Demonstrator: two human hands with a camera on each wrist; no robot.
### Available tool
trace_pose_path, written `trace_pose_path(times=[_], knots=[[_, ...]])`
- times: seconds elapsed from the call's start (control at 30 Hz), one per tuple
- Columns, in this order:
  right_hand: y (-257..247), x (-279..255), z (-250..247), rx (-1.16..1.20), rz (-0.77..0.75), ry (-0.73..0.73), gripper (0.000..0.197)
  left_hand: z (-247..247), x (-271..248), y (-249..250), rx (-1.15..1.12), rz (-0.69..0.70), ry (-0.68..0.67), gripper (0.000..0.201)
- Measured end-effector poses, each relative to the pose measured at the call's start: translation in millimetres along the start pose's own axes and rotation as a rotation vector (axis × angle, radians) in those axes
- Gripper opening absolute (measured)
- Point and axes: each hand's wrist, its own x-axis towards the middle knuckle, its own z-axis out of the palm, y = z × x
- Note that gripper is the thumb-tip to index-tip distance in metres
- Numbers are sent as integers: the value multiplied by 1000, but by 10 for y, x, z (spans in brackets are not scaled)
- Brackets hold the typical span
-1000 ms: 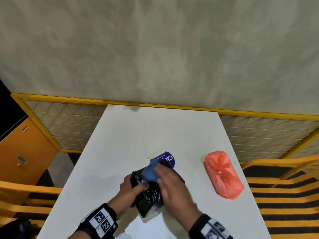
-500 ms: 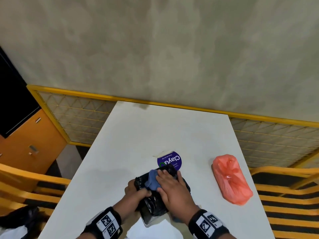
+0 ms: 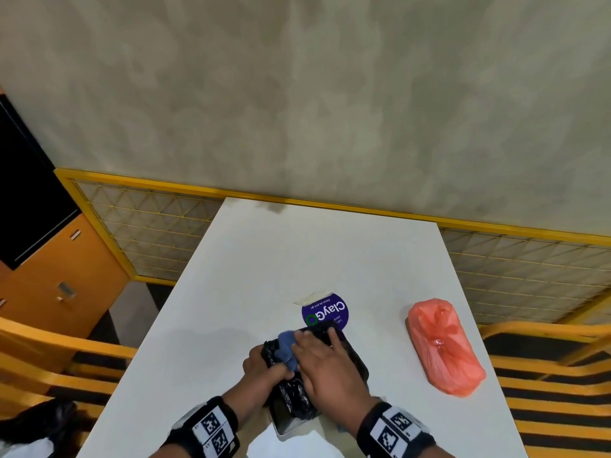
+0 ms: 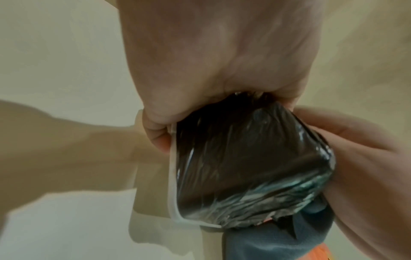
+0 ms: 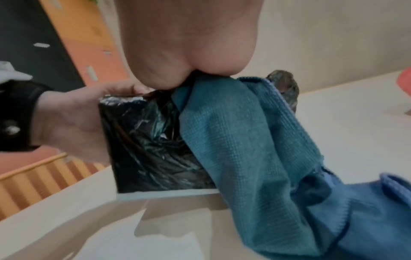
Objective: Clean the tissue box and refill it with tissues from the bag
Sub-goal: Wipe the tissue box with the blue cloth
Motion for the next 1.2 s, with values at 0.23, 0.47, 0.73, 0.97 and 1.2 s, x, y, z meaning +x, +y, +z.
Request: trace_pose_path(times=[0.23,0.47,0.73,0.97,1.2], knots=[[83,23,40,-57,390,72,51,30,-60,4,-5,-28,12,55],[36,-108,15,68,-124,-15,53,3,-82,-23,30,13,28,44],[-125,-224,-83,435,-126,160,49,-25,42,-128,51,-67,6,26],[307,-609,18,364,172,369,55,-144,169,-293,14,-190,50,90],[360,-569,146,237,56,78,63,3,99,-129,74,-175,84,83]])
